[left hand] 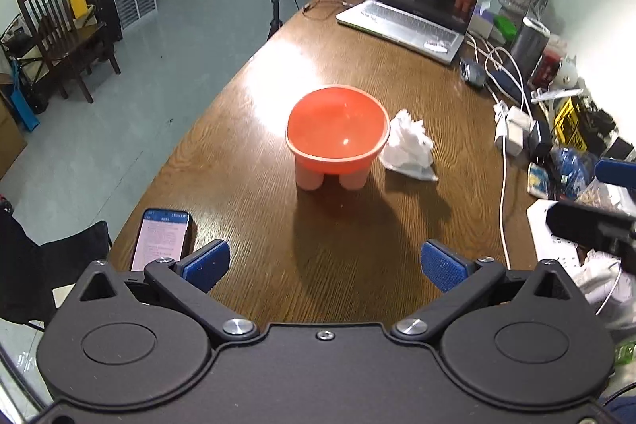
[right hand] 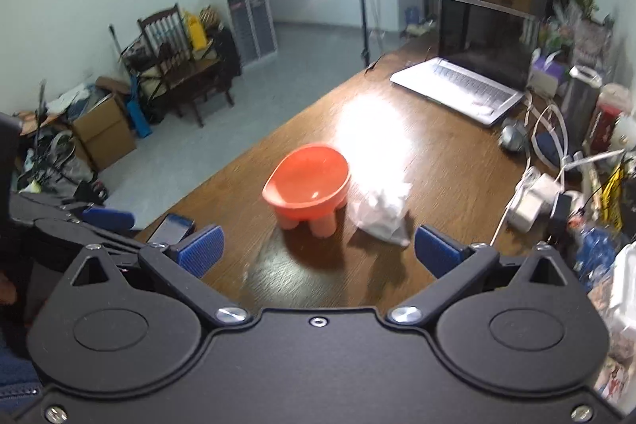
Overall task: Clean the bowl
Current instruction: 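Move both tools toward the orange bowl and white tissue on the table, then grasp the orange bowl by its legs with the left gripper and lift it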
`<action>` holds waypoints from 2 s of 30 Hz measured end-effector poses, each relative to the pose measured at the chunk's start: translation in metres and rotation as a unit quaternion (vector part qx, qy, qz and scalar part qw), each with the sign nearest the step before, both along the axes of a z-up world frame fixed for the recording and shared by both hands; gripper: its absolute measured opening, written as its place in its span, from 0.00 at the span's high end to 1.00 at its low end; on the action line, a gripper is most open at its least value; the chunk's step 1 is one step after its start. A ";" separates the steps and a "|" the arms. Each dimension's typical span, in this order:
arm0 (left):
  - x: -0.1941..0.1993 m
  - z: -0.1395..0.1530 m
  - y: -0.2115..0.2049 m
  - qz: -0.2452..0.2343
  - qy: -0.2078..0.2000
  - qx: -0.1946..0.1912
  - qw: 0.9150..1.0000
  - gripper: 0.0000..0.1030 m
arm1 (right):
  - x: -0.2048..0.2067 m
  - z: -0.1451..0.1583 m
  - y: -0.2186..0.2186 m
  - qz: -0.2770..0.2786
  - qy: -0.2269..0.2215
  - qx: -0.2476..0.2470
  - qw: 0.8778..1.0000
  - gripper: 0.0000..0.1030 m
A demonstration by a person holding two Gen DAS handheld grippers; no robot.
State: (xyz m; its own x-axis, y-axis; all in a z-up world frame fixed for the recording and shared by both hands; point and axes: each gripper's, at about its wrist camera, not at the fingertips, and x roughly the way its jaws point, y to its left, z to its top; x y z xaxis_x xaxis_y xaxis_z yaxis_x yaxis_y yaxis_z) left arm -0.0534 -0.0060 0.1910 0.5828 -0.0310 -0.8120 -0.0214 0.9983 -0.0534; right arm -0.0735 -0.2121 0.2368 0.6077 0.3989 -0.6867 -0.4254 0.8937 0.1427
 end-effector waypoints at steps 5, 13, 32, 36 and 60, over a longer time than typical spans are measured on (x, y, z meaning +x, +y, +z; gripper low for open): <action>0.002 -0.004 0.000 -0.015 0.008 0.000 1.000 0.00 | -0.002 -0.003 0.002 0.008 0.007 0.006 1.000 0.00; 0.006 -0.019 -0.001 -0.032 0.005 0.015 0.999 0.00 | 0.007 -0.014 -0.001 -0.002 0.016 0.010 1.000 0.00; 0.054 -0.125 0.006 -0.092 -0.109 0.030 0.989 0.00 | 0.018 -0.029 -0.013 -0.028 0.021 -0.027 0.999 0.00; 0.075 -0.153 0.013 -0.097 -0.128 0.022 0.987 0.00 | 0.020 -0.031 -0.018 -0.034 0.023 -0.038 0.998 0.00; 0.136 -0.190 0.007 -0.190 -0.148 0.001 0.970 0.34 | 0.025 -0.047 -0.046 -0.092 0.044 -0.053 0.993 0.00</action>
